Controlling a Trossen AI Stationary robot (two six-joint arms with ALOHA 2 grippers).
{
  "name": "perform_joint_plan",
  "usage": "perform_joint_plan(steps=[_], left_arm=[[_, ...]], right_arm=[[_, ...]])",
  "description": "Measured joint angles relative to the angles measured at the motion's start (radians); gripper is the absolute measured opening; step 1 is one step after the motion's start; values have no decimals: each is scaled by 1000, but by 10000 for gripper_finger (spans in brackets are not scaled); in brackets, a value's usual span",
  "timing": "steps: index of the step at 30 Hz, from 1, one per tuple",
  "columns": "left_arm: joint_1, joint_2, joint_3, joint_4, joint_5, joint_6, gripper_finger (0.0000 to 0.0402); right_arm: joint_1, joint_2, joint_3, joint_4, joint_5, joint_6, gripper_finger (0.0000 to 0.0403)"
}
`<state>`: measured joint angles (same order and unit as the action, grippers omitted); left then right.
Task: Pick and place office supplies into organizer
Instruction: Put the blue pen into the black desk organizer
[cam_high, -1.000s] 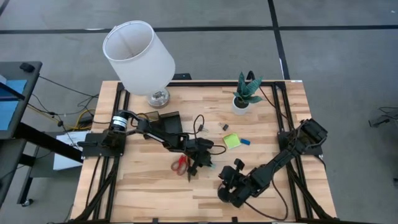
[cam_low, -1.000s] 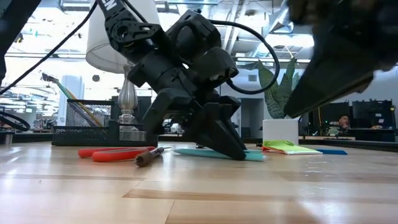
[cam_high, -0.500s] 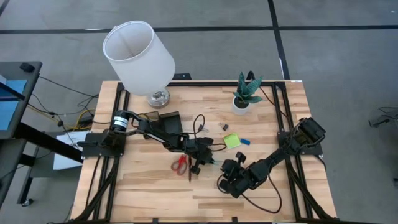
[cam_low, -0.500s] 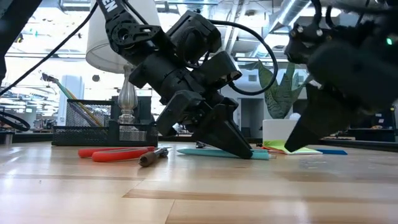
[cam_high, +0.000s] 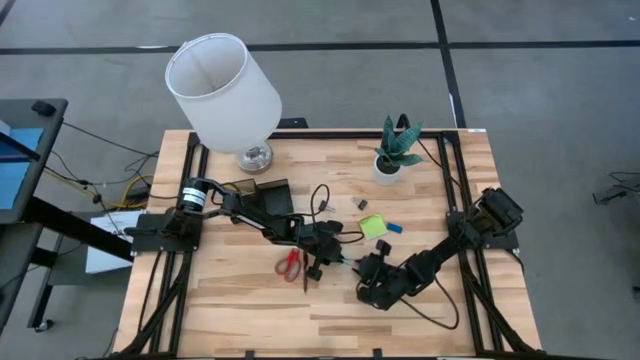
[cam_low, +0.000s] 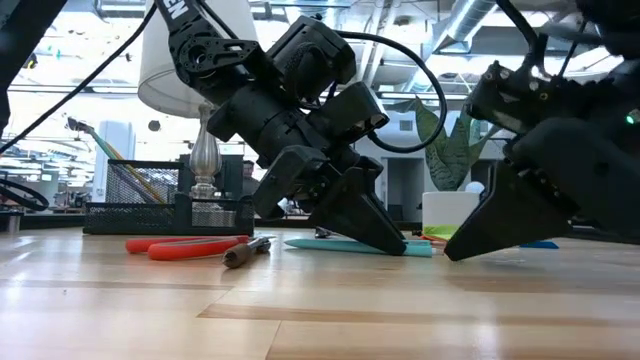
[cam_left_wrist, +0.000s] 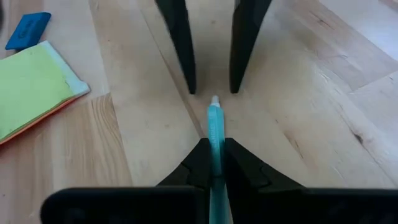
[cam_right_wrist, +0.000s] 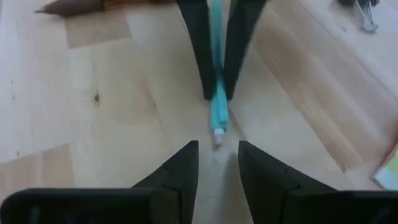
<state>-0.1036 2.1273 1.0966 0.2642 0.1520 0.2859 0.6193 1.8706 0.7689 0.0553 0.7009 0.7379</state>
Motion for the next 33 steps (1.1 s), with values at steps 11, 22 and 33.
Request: perform_joint_plan(steps=[11, 22, 33], left_arm=[[0, 1, -2, 17, 0, 2, 15], [-1, 2, 0, 9, -2, 1, 15], [-1, 2, 0, 9, -4, 1, 16]], right_arm=[[-42, 9, -20, 84, -22, -62, 107], [-16, 88, -12, 130, -1, -8, 107], [46, 82, -13, 56, 51, 74, 107]])
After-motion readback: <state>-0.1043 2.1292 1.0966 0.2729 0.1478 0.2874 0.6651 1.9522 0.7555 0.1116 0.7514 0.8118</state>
